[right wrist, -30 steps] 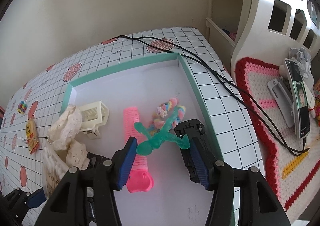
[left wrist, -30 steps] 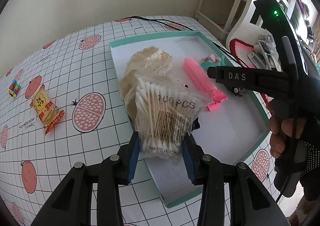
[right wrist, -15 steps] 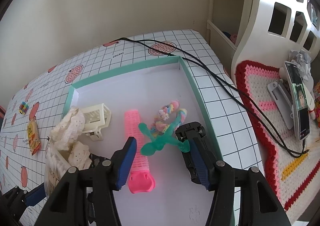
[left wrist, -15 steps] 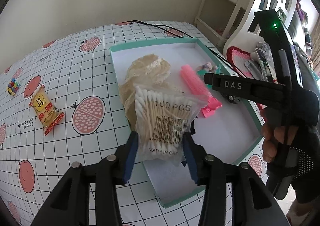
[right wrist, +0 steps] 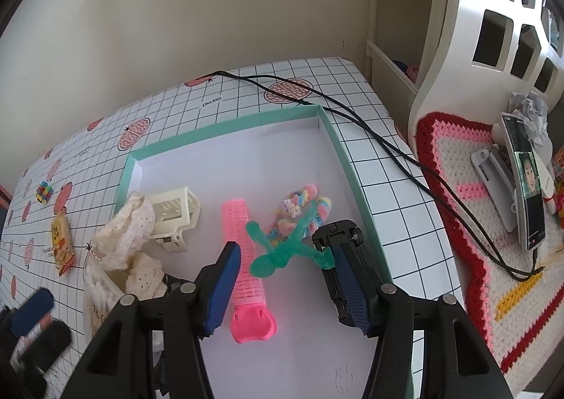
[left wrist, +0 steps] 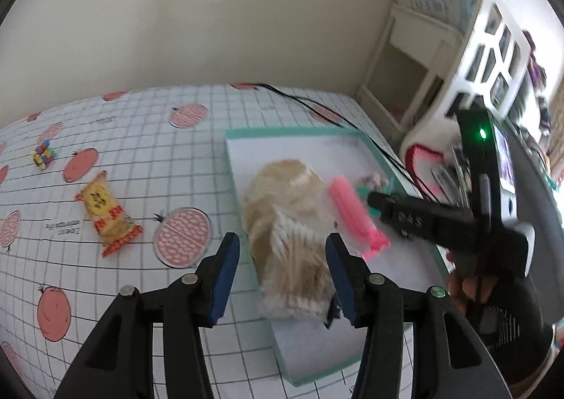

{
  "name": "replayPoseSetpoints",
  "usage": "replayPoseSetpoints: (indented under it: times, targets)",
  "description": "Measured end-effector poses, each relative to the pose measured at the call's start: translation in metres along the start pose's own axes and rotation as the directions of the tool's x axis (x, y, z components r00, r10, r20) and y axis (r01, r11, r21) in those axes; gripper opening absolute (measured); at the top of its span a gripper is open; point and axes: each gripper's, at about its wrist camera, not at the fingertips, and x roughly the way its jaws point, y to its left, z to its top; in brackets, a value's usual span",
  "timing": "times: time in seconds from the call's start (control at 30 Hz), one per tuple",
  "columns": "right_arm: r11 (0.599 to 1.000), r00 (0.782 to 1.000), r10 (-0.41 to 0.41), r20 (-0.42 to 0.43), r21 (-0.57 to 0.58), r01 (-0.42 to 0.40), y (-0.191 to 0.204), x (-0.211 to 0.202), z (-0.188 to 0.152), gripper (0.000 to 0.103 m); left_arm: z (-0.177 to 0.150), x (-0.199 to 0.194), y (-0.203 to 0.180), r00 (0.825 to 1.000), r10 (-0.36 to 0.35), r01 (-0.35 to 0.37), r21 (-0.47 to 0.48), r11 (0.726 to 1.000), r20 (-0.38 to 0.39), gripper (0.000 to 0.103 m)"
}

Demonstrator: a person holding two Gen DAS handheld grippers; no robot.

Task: Organize objects
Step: 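Open the left tool over the tray while the right tool lowers and releases the green figure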

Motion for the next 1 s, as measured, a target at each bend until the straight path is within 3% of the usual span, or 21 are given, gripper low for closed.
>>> replayPoseSetpoints:
  times: [0.2,0.3,0.47,0.53,0.6,0.7,0.9,1.0]
  targets:
    - [1.000,1.000,0.003,0.008,-0.008,-0.003,0.001,0.000,0.000,0.061,0.004,0.001,0.021,0.998,0.063,-0.061,-0.079,0.995,0.022,0.053]
    - [1.000,1.000,0.009,0.016,-0.010,-0.008,0.002,-0.001,0.001,0.072,0.004,0.003,0.033,0.994,0.103,-0.100,-0.104,0.990,0.022,0.062]
    - [1.000,0.999,0.015,0.028,-0.016,-0.015,0.004,-0.002,0.002,0.078,0.001,0.006,0.051,0.988,0.153,-0.150,-0.163,0.975,0.009,0.065]
    - [1.000,0.999,0.019,0.028,-0.018,-0.019,0.005,-0.002,0.002,0.082,0.000,0.006,0.057,0.985,0.170,-0.165,-0.180,0.970,0.013,0.075]
    - [1.000,0.999,0.021,0.028,-0.020,-0.020,0.006,-0.001,0.002,0.085,0.000,0.006,0.063,0.983,0.181,-0.174,-0.196,0.965,0.018,0.077]
    - [1.000,0.999,0.020,0.030,-0.019,-0.020,0.006,-0.001,0.001,0.098,-0.002,0.004,0.072,0.980,0.196,-0.187,-0.221,0.957,0.023,0.086]
    - [1.000,0.999,0.029,0.033,-0.013,-0.029,0.005,-0.002,0.001,0.102,-0.005,0.002,0.086,0.975,0.218,-0.199,-0.266,0.943,0.044,0.095]
    - [0.999,0.999,0.031,0.033,-0.014,-0.030,0.006,-0.001,0.002,0.103,-0.006,-0.001,0.091,0.963,0.261,-0.234,-0.283,0.930,0.061,0.096]
